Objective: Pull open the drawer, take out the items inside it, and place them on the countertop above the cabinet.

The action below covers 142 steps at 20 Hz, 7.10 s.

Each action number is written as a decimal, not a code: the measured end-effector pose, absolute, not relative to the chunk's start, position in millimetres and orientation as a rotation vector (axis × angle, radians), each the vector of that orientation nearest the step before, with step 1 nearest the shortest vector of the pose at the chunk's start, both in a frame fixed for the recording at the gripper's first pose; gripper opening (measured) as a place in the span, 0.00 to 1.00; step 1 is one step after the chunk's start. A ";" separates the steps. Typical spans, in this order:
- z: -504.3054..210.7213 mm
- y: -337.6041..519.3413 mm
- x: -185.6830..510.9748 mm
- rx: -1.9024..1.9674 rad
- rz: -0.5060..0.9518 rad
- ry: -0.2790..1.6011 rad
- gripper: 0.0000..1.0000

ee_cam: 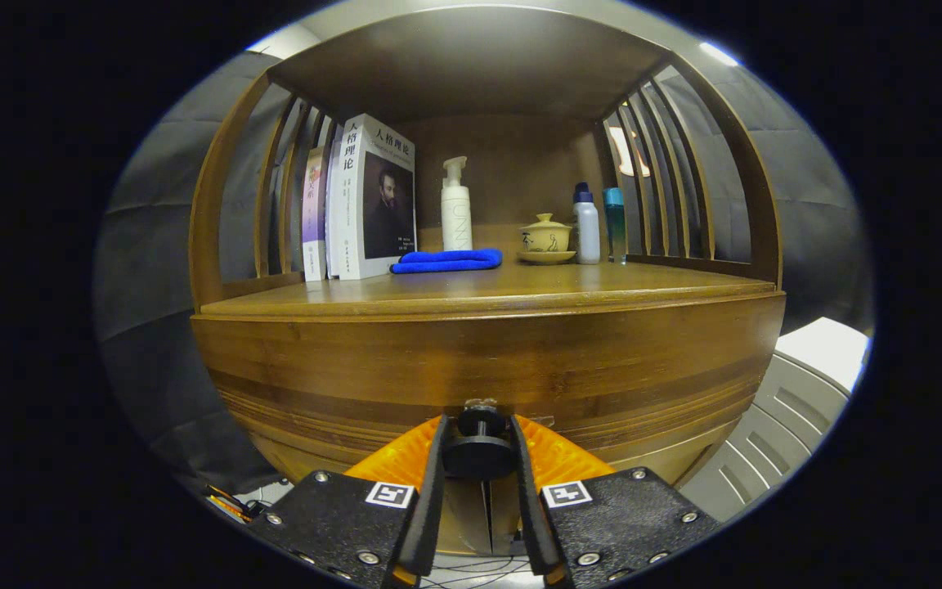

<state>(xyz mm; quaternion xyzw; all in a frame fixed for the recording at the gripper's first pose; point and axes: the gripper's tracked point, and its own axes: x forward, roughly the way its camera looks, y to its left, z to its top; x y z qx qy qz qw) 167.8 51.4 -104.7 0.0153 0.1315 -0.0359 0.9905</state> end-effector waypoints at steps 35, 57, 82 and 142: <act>-90.3 74.8 11.6 -0.025 -0.059 0.310 0.40; -43.8 81.4 -37.2 0.040 -0.020 0.203 0.63; -20.2 47.2 98.1 0.135 -0.228 0.546 0.95; -39.9 91.1 104.2 -0.023 -0.208 0.623 0.42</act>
